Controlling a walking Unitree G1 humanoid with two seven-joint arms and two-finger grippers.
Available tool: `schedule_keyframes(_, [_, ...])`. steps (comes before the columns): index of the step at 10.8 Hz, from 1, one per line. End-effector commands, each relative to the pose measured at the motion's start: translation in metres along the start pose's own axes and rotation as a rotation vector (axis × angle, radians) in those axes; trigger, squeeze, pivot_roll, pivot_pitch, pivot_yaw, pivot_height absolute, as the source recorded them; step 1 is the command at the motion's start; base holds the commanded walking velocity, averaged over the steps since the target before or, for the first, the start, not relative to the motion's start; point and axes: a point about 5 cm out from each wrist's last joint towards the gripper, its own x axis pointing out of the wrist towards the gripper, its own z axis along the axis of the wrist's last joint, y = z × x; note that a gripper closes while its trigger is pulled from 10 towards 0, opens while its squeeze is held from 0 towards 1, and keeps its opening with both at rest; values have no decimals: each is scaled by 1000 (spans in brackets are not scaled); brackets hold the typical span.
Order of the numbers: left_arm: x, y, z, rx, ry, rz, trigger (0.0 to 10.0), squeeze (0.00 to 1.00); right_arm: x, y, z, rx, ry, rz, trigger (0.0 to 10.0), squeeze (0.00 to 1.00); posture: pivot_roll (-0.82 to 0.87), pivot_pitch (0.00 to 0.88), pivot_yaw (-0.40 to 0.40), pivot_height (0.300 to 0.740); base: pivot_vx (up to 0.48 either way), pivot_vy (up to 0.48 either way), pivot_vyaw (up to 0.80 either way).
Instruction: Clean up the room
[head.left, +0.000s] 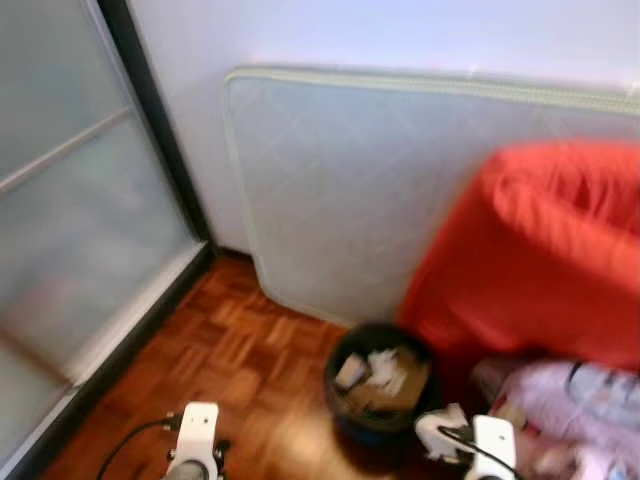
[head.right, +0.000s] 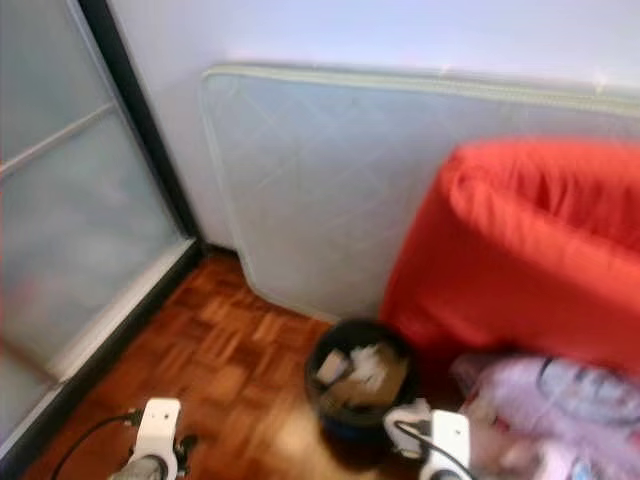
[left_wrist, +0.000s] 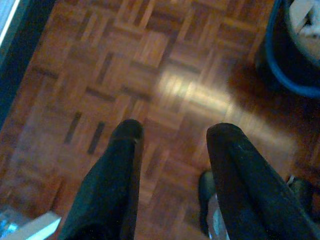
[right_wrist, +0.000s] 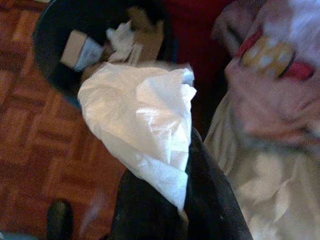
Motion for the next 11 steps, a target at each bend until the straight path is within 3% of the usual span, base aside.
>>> schedule_keyframes(1, [-1,11,-4,15,14,23,10000,0,1,10,-1,16,3,23,10000,0,121,52,13,740,322,0,0])
schedule_keyframes(7, [0,11,2,18,-2,20,10000,0,3,17,7,-21,-25,57,10000,0,124,45,15,740,321,0,0])
schedule_keyframes(9, [0,10,4,7,-10,20,10000,0,3,17,8,-14,-29,57,10000,0,122,60,18,740,0,0,800])
schedule_keyframes(11, [1,10,5,8,-10,22,10000,0,3,15,8,16,-29,45,10000,0,123,69,18,740,0,0,0])
